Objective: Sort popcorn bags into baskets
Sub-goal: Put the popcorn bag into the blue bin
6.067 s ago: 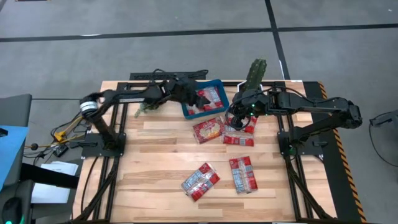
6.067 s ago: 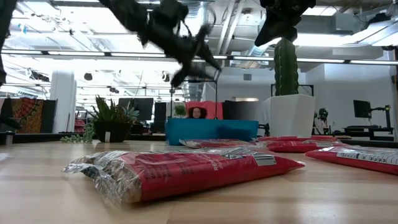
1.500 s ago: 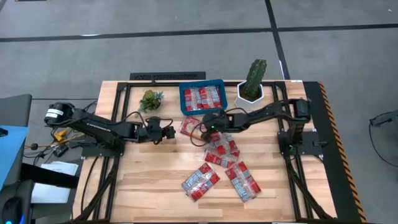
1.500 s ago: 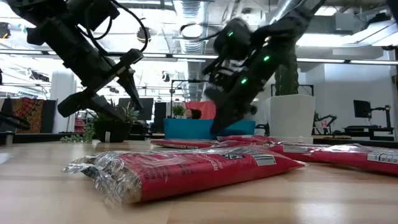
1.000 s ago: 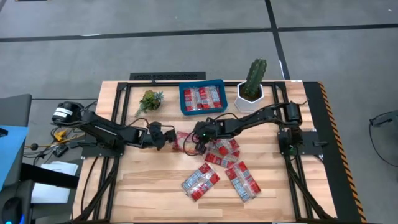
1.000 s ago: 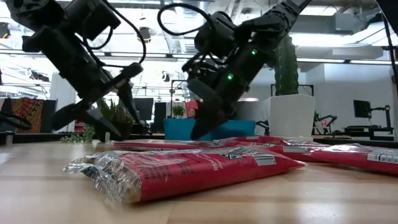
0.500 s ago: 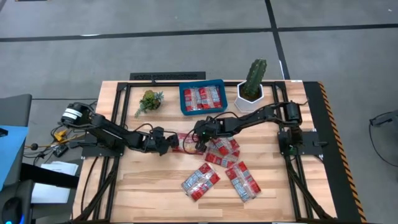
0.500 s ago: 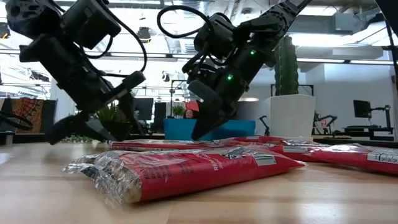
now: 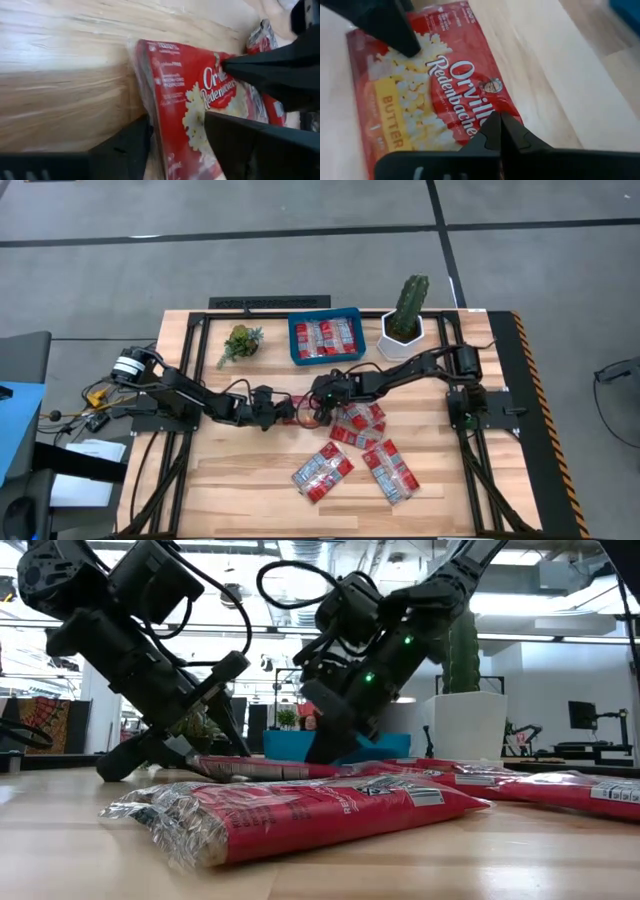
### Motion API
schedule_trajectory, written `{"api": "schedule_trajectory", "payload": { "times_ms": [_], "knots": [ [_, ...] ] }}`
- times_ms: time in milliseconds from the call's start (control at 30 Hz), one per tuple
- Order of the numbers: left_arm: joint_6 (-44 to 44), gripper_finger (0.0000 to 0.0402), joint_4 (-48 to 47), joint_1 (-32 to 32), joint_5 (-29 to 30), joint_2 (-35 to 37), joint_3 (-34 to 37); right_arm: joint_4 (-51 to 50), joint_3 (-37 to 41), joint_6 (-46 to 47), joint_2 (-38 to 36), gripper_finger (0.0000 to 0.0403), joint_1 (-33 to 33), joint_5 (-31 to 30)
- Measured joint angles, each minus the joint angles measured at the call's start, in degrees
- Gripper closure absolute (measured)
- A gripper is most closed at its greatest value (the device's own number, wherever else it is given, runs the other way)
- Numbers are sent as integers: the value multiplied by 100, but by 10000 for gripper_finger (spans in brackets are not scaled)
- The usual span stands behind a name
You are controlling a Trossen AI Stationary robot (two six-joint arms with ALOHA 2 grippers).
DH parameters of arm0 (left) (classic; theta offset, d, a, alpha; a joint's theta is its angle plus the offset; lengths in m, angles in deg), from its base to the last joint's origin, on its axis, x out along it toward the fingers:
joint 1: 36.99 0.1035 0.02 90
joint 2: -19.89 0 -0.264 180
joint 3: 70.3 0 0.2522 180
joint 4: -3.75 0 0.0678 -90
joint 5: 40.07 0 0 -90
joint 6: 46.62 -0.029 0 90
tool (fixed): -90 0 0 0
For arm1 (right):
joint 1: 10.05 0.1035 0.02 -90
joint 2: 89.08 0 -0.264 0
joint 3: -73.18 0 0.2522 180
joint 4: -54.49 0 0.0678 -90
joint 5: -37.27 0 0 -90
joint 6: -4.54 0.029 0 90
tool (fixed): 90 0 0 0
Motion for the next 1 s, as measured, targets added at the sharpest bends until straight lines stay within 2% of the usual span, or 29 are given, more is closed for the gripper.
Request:
{"api": "schedule_trajectory", "payload": {
  "times_ms": [267,300,467,667,833,1000],
  "knots": [
    [-252,379,20,34,-128,3,7,-111,-66,0,-7,381,-65,135],
    [-270,388,32,68,-207,22,5,-256,-72,-2,-103,383,-85,175],
    [-647,395,-12,231,-818,262,-11,-892,-182,-286,-770,389,-213,147],
    [-1165,399,-225,388,-1217,971,-26,-1390,-196,-749,-1929,376,-394,-121],
    [-1536,400,-359,580,-1498,1705,-39,-1759,-202,-897,-2827,383,-639,-194],
    [-2193,401,-1438,974,-1789,2488,-454,-2081,-197,-896,-3429,388,-875,-222]
  ]
}}
